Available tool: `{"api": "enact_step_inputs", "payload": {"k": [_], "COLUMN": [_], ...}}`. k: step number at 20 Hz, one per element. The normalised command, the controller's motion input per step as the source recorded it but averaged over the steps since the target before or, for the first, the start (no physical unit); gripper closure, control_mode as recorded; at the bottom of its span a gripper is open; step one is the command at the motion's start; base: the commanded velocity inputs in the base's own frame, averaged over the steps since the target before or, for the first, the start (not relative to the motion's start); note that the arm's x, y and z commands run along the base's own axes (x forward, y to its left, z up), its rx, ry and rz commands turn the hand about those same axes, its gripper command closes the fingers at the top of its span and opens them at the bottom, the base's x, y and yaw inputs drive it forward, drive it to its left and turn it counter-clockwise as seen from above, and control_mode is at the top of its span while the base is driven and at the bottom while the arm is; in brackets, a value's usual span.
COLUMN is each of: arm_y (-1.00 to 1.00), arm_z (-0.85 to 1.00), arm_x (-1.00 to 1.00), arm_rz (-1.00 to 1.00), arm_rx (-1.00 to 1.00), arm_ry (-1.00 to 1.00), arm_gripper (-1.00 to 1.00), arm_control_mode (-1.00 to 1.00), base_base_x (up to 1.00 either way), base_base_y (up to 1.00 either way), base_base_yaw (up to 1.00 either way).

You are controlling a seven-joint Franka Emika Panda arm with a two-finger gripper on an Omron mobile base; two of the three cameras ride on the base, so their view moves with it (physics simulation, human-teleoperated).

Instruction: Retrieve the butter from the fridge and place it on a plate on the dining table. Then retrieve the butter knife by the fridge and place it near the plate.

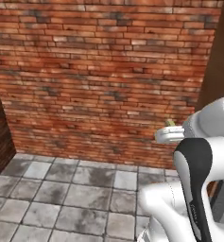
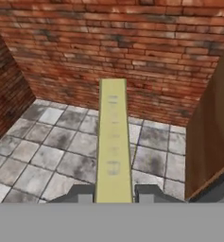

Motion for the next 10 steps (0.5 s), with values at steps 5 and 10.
{"api": "enact_step_inputs", "payload": {"k": [5,10], "arm_y": [0.0,0.0], "arm_z": [0.0,0.0], "arm_x": [0.0,0.0], "arm_rz": [0.0,0.0], "arm_rx": [0.0,0.0], "arm_ry": [0.0,0.0], "arm_gripper": [1.0,1.0], "arm_control_mode": [1.0,1.0], "base_base_x": [0.0,0.0], "base_base_y": [0.75,0.43], "base_base_yaw": [0.76,0.83]}}
